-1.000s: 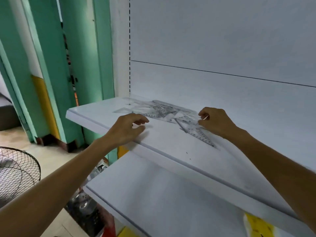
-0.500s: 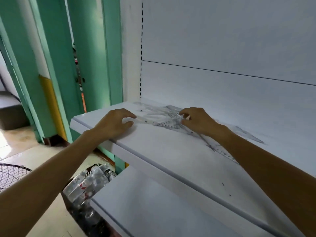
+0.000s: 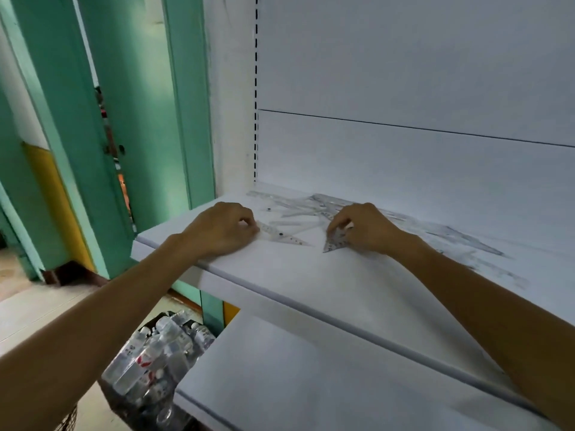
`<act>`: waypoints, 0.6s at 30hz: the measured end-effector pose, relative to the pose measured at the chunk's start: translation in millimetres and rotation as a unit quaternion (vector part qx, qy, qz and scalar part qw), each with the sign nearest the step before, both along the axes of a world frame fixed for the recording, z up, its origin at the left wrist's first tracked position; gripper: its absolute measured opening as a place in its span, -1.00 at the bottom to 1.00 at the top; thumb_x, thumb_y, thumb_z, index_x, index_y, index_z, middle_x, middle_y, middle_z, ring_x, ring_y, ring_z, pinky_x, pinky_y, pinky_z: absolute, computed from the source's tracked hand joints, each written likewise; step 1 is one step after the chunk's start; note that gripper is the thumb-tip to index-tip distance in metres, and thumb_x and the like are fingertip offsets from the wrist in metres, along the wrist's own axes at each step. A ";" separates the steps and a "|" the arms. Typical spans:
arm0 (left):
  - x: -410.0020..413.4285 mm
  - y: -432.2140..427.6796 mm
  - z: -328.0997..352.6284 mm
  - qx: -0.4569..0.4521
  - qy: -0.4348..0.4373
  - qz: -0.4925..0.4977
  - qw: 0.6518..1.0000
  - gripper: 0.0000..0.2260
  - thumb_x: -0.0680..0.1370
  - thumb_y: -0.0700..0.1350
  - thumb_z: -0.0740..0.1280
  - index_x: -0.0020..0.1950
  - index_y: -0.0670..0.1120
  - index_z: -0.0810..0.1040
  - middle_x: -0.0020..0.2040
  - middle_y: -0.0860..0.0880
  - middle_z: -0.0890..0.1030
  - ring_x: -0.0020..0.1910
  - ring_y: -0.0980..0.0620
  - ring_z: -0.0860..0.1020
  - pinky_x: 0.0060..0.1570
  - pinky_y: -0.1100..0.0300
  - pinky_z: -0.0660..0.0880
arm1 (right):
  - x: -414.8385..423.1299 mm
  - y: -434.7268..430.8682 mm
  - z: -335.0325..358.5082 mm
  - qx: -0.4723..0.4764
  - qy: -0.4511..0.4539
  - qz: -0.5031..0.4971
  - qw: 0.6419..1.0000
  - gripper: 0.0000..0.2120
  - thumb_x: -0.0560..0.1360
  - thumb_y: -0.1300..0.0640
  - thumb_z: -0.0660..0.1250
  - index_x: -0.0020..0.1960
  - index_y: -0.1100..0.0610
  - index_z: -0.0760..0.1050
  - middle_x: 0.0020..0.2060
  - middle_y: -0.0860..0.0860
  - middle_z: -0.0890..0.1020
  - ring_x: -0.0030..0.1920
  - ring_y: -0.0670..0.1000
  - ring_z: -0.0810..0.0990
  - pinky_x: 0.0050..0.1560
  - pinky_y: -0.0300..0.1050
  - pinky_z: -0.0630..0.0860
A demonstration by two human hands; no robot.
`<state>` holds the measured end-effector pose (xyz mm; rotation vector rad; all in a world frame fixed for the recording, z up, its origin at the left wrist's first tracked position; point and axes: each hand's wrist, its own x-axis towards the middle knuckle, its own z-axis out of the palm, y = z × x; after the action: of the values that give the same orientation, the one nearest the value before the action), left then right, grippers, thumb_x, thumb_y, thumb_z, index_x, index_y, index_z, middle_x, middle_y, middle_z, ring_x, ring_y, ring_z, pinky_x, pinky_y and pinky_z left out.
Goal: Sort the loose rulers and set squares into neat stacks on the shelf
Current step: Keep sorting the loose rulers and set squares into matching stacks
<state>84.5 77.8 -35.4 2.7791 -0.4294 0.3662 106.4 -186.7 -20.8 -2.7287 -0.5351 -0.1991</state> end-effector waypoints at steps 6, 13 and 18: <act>20.0 -33.7 1.8 0.013 0.025 -0.035 0.999 -0.46 0.45 0.26 0.27 0.33 0.00 0.40 0.37 -0.02 0.40 0.33 -0.03 0.35 0.25 0.09 0.29 | -12.8 6.0 -10.8 -0.034 -0.061 -0.144 0.987 -0.55 0.43 -0.27 0.25 0.04 0.10 0.52 0.05 0.08 0.56 0.08 0.11 0.52 -0.04 -0.07 0.40; 39.1 -50.5 -1.0 -0.011 0.071 -0.079 0.994 -0.59 0.44 0.17 0.34 0.13 -0.09 0.55 0.02 -0.02 0.54 -0.05 0.04 0.45 -0.11 0.20 0.35 | -24.3 7.8 -11.1 -0.086 -0.003 -0.184 0.979 -0.43 0.34 -0.33 0.30 0.06 0.13 0.56 0.07 0.09 0.55 0.12 0.12 0.48 -0.05 -0.08 0.39; 29.1 -52.8 1.8 0.045 0.032 -0.110 0.992 -0.85 0.52 -0.12 0.21 -0.01 -0.14 0.51 -0.08 -0.06 0.49 -0.03 -0.10 0.47 -0.04 0.07 0.43 | -32.7 10.2 5.2 -0.107 0.022 -0.155 0.982 -0.70 0.40 0.09 0.31 0.07 0.22 0.53 0.06 0.13 0.57 0.02 0.13 0.54 -0.05 -0.10 0.48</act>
<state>113.6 25.0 -33.6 2.7827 -0.7465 0.2086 73.7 -176.5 -15.6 -3.0088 -0.1196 -0.1651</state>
